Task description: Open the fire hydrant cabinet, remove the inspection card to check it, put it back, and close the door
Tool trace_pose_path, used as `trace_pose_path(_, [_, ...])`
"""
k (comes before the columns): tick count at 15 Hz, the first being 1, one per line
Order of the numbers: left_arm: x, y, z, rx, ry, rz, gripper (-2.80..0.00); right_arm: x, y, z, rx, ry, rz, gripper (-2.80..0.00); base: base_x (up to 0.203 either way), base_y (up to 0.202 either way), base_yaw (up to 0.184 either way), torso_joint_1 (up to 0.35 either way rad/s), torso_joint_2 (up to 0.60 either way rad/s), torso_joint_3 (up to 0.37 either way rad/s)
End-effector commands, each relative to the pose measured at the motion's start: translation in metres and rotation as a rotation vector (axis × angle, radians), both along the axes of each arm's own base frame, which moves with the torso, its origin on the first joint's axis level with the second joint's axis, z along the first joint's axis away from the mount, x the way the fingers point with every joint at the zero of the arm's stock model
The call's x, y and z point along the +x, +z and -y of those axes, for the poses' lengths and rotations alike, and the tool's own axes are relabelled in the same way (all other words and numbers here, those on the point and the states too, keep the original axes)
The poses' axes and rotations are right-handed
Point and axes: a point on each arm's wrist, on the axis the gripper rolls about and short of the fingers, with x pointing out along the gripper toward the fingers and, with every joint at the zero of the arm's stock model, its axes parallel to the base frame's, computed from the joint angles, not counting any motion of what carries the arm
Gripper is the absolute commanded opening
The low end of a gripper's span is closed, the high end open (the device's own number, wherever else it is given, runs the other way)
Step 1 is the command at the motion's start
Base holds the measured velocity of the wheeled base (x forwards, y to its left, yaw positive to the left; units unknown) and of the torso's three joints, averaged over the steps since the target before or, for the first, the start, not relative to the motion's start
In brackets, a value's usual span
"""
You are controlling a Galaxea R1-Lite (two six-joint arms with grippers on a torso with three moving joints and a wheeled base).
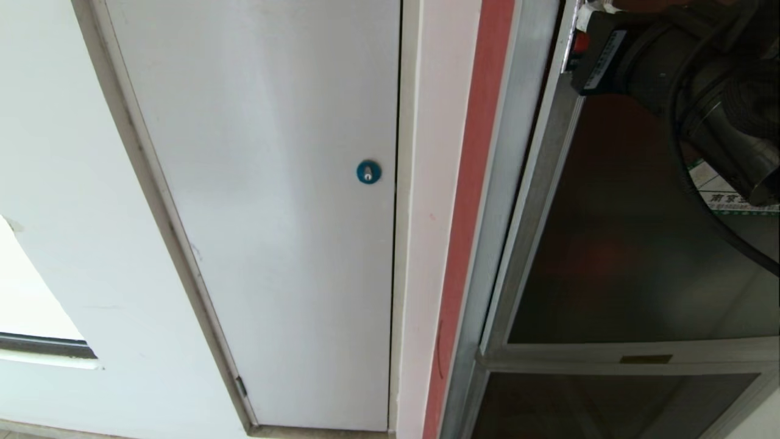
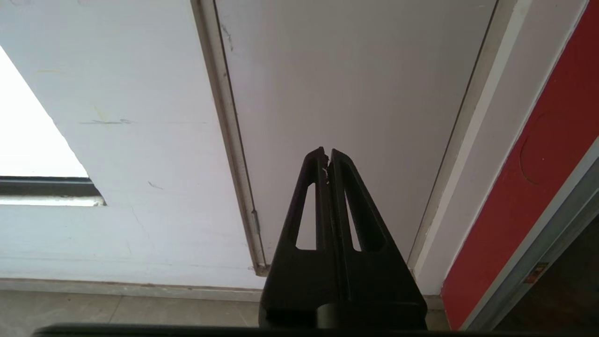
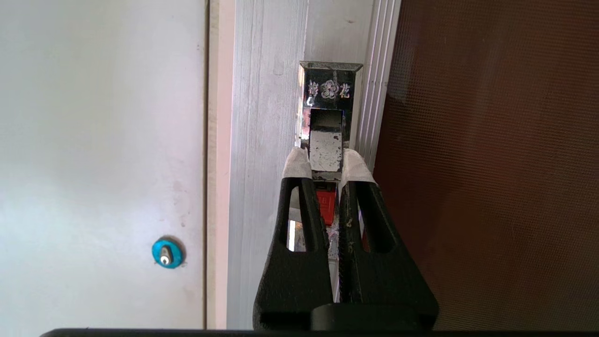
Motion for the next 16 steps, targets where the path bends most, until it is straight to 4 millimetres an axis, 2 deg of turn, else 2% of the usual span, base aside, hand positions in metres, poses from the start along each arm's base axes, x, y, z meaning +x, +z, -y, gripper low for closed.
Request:
trace_pose_path(1, [0.001, -0.004, 0.000, 0.000, 0.000, -0.013, -2.80, -0.011, 0.006, 0.006, 0.017, -0.005, 0.026, -2.80, 0.000, 0.000, 0.000, 0.000, 0.00, 0.000])
trace_pose_path(4, [0.001, -0.004, 0.000, 0.000, 0.000, -0.014, -2.80, -0.012, 0.005, 0.007, 0.016, -0.005, 0.026, -2.80, 0.000, 0.000, 0.000, 0.000, 0.00, 0.000])
trace_pose_path(10, [0.001, -0.004, 0.000, 0.000, -0.001, -0.013, -2.80, -0.013, -0.011, 0.007, -0.015, -0.003, -0.028, -2.80, 0.000, 0.000, 0.000, 0.000, 0.00, 0.000])
trace_pose_path(16, [0.001, -0.004, 0.000, 0.000, 0.000, -0.014, -2.80, -0.012, -0.017, 0.007, -0.027, -0.004, -0.044, -2.80, 0.000, 0.000, 0.000, 0.000, 0.00, 0.000])
